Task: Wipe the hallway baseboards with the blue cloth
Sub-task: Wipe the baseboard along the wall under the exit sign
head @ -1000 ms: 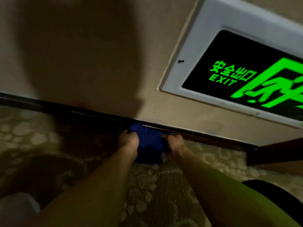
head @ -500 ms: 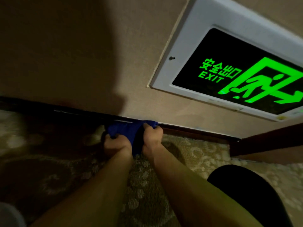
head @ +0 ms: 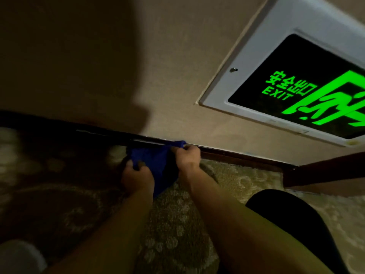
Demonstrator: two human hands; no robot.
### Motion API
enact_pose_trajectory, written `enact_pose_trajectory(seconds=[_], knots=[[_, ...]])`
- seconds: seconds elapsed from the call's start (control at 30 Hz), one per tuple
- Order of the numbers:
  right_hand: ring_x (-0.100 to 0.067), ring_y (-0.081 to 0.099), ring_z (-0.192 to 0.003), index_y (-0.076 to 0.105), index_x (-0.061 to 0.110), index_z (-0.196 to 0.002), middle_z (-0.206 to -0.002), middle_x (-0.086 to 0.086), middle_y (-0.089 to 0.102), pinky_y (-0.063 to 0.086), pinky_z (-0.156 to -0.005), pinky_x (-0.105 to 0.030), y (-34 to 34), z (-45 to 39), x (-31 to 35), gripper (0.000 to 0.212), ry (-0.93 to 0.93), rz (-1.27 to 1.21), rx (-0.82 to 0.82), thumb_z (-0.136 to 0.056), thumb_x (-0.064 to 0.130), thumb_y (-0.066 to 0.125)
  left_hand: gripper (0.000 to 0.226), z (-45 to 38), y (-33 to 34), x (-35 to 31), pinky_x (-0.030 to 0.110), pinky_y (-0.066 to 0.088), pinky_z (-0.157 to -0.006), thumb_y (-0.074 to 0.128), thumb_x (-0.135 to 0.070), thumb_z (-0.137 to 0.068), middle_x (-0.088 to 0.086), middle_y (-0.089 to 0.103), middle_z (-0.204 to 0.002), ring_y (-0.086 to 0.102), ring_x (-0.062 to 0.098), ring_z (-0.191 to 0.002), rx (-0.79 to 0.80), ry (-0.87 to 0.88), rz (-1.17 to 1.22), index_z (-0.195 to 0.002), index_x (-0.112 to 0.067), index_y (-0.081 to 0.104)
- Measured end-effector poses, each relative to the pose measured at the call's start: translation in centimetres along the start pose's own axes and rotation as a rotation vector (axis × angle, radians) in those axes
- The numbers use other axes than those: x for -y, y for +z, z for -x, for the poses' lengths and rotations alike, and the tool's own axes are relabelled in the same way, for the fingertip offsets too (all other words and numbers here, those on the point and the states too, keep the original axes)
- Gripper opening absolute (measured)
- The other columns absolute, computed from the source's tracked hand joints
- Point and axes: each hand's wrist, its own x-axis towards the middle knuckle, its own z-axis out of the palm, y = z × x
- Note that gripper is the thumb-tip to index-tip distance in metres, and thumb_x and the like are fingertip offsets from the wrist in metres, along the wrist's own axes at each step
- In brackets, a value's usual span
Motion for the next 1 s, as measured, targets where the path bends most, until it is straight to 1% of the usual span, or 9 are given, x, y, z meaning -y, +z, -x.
enact_pose_trajectory(seconds=[0.13,0.23,0.3,0.4,0.47,0.57,0.73,0.9,1.0], knots=[[-0.032,0.061,-0.091,0.062,0.005,-0.106,-0.107,-0.016,0.065,0.05,-0.082,-0.033,-1.7,-0.7,-0.2,0.026,0.095,-0.189,-0.248,-0.085,0.021,0.061,0.041,0.4,0.7,-2.1,0.037,0.038,-0.105,0.055,-0.014,-0.098,0.019,0.052,-0.142,0.048,0.035,-0.13,0.12,-0.039,0.152,-0.137,-0.001,0.053],[-0.037,0.06,-0.108,0.056,0.006,-0.124,-0.12,-0.02,0.062,0.049,-0.095,-0.041,0.1,0.2,-0.6,0.039,0.096,-0.191,-0.31,-0.088,0.023,0.059,0.039,0.8,1.3,-3.3,0.04,0.044,-0.102,0.055,-0.015,-0.096,0.018,0.058,-0.136,0.055,0.037,-0.122,0.058,-0.126,0.284,-0.134,-0.005,0.057],[-0.038,0.059,-0.111,0.057,0.007,-0.122,-0.12,-0.02,0.062,0.048,-0.099,-0.043,1.8,0.8,-0.7,0.036,0.061,-0.12,-0.248,-0.089,0.022,0.06,0.041,0.8,0.7,-3.1,0.04,0.042,-0.102,0.054,-0.017,-0.096,0.02,0.056,-0.137,0.054,0.039,-0.123,-0.032,-0.092,0.251,-0.136,-0.007,0.055],[-0.033,0.064,-0.098,0.066,0.01,-0.098,-0.105,-0.017,0.069,0.052,-0.094,-0.045,2.1,0.9,-0.7,0.018,-0.02,-0.007,-0.06,-0.083,0.021,0.067,0.045,-0.5,-0.6,-1.8,0.039,0.04,-0.103,0.055,-0.022,-0.096,0.02,0.055,-0.138,0.052,0.038,-0.124,-0.105,0.03,0.145,-0.139,-0.011,0.052],[-0.03,0.065,-0.093,0.064,0.012,-0.09,-0.099,-0.013,0.068,0.053,-0.093,-0.04,0.3,-0.3,-0.8,0.014,0.003,-0.051,-0.14,-0.081,0.022,0.068,0.047,-1.3,-0.8,-0.9,0.038,0.038,-0.104,0.057,-0.023,-0.096,0.019,0.053,-0.14,0.05,0.036,-0.127,0.016,0.069,0.077,-0.14,-0.006,0.051],[-0.032,0.062,-0.097,0.061,0.005,-0.11,-0.105,-0.016,0.063,0.048,-0.085,-0.034,-2.6,-1.5,-0.7,0.029,0.115,-0.252,-0.351,-0.085,0.018,0.059,0.036,-0.6,0.1,-0.7,0.03,0.039,-0.091,0.056,-0.015,-0.097,0.023,0.059,-0.129,0.054,0.034,-0.119,0.266,0.101,0.02,-0.128,0.003,0.058],[-0.037,0.057,-0.113,0.054,0.009,-0.125,-0.123,-0.018,0.06,0.045,-0.099,-0.042,-0.8,-1.2,-1.4,0.039,0.043,-0.115,-0.419,-0.089,0.025,0.056,0.034,0.6,0.9,-1.4,0.041,0.042,-0.101,0.051,-0.015,-0.099,0.019,0.059,-0.131,0.054,0.036,-0.121,0.137,-0.017,0.112,-0.131,-0.006,0.059],[-0.031,0.065,-0.096,0.064,0.015,-0.092,-0.099,-0.013,0.07,0.051,-0.093,-0.044,3.0,0.6,-1.0,0.011,-0.175,0.04,-0.017,-0.083,0.021,0.067,0.045,-0.5,-1.4,0.5,0.044,0.038,-0.107,0.045,-0.016,-0.101,0.015,0.044,-0.148,0.045,0.036,-0.133,-0.051,-0.089,0.24,-0.146,-0.015,0.044],[-0.031,0.066,-0.085,0.062,0.016,-0.071,-0.087,-0.014,0.07,0.055,-0.085,-0.049,1.8,-0.3,-0.9,0.012,-0.119,-0.024,-0.018,-0.076,0.021,0.072,0.05,-1.1,-1.8,1.7,0.047,0.036,-0.112,0.05,-0.023,-0.1,0.011,0.038,-0.153,0.041,0.036,-0.136,0.053,-0.147,0.251,-0.149,-0.019,0.039]])
